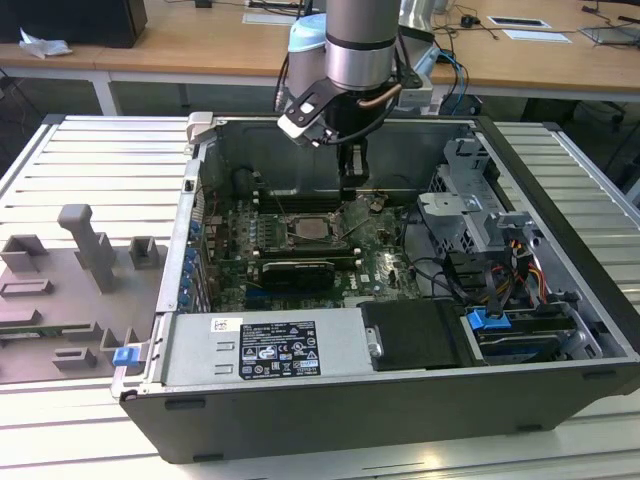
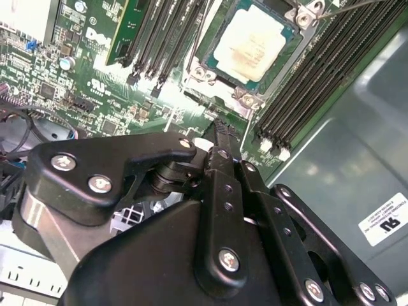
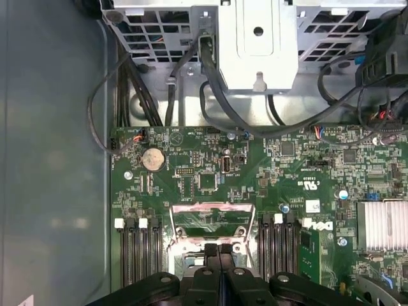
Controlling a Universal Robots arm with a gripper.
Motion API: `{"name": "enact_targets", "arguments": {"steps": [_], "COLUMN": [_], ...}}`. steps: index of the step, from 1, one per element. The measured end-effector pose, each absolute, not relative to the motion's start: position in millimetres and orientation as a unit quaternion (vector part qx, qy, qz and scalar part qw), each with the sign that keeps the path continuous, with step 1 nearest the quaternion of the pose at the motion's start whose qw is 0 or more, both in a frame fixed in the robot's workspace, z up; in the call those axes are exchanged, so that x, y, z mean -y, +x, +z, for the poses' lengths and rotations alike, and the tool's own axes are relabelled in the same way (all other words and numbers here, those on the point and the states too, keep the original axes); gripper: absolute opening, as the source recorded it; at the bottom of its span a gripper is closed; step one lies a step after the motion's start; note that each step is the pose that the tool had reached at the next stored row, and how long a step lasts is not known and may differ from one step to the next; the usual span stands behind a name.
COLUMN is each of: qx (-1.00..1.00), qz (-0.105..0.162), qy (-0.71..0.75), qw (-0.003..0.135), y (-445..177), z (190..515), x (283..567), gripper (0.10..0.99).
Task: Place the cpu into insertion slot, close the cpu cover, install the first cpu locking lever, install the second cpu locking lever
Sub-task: 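Close the cpu cover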
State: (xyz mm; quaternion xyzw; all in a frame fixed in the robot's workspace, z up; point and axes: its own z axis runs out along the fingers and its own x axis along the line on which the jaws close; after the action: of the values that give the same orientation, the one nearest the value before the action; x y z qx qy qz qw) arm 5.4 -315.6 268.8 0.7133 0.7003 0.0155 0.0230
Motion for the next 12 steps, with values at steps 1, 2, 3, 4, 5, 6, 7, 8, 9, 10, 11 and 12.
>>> {"name": "enact_targets", "arguments": {"steps": [1,2,3,4,5,6,7,8,9,10,11,12], "qx": [-0.7,-0.7,-0.7,-0.7,-0.7,-0.7,-0.7,-0.7,-0.7,-0.7,-0.7,-0.7], "qz": [0.016,0.016,0.016,0.016,0.016,0.016,0.016,0.016,0.016,0.016,0.016,0.016], "qy": [0.713,0.713,0.713,0.713,0.713,0.713,0.713,0.713,0.713,0.713,0.713,0.713], "qw": [0.023,0.023,0.023,0.023,0.023,0.023,0.023,0.023,0.023,0.023,0.023,0.023], "y": [6,6,6,7,8,10,11,13,15,17,18,19], "z": [272,274,276,277,277,278,278,278,278,278,278,278], "x": [316,316,316,316,316,316,316,316,316,316,316,316], "gripper": [0.106,0.106,0.106,0.106,0.106,0.106,0.106,0.106,0.106,0.106,0.106,0.106]}}
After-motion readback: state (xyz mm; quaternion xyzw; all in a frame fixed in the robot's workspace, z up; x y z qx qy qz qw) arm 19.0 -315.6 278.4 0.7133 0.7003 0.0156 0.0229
